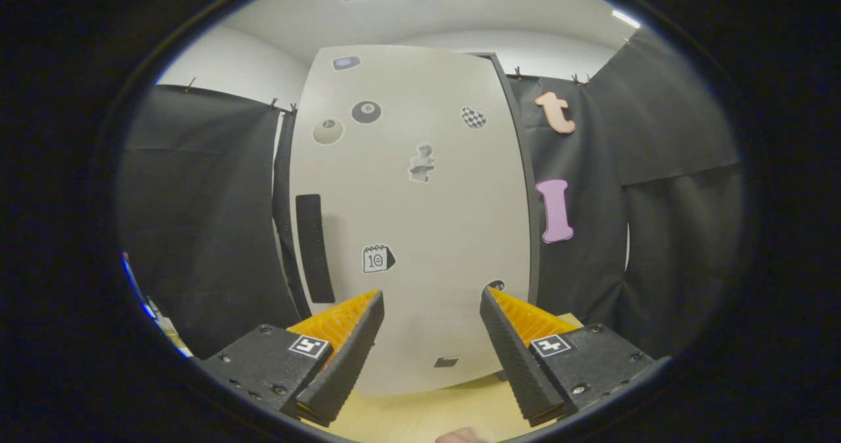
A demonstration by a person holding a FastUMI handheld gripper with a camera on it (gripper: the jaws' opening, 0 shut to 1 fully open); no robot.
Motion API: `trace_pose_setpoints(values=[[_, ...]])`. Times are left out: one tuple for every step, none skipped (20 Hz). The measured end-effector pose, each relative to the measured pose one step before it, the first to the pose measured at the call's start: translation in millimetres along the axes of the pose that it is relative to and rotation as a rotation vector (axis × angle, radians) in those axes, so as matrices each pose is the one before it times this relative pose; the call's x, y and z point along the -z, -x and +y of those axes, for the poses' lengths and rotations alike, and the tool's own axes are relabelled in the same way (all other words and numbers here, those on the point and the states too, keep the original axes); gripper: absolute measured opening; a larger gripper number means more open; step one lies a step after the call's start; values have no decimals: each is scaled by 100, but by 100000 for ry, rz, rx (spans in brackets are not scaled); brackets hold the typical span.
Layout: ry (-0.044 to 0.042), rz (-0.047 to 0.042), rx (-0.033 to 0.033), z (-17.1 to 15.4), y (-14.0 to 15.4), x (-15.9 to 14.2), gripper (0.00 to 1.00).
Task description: Open the shoe cabinet door, grab the shoes and put them into the shoe cabinet, then close the shoe cabinet door.
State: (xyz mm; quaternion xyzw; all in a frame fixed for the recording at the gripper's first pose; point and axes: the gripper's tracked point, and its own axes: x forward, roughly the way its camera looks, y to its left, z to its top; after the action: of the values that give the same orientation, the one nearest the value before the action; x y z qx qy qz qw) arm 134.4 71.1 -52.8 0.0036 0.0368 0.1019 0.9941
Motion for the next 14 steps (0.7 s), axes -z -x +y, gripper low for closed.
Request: trace_pose_setpoints(values=[[2223, -456, 907, -65, 356, 64, 97], [3927, -552, 1604, -73, 395, -49, 97], [4243, -489, 2672, -437, 215, -16, 97], [3035, -1676, 3631, -553, 296, -26, 97], [781, -1309, 2300, -232, 460, 21, 97], [-935, -761, -61, 301, 1070, 229, 97], [-1398, -272, -2611, 734, 878, 355, 97], [-1928, 1411, -2379, 663, 820, 578, 97], [-2385, 1764, -1615, 498, 950, 687, 97], [-2114, 546, -607, 102, 819, 271, 97], [-1197, 1089, 14, 65, 769, 319, 97], [-126, 1277, -419, 103, 596, 248, 97], [230, 303, -883, 236, 802, -63, 97], [499, -564, -128, -52, 807, -425, 97]])
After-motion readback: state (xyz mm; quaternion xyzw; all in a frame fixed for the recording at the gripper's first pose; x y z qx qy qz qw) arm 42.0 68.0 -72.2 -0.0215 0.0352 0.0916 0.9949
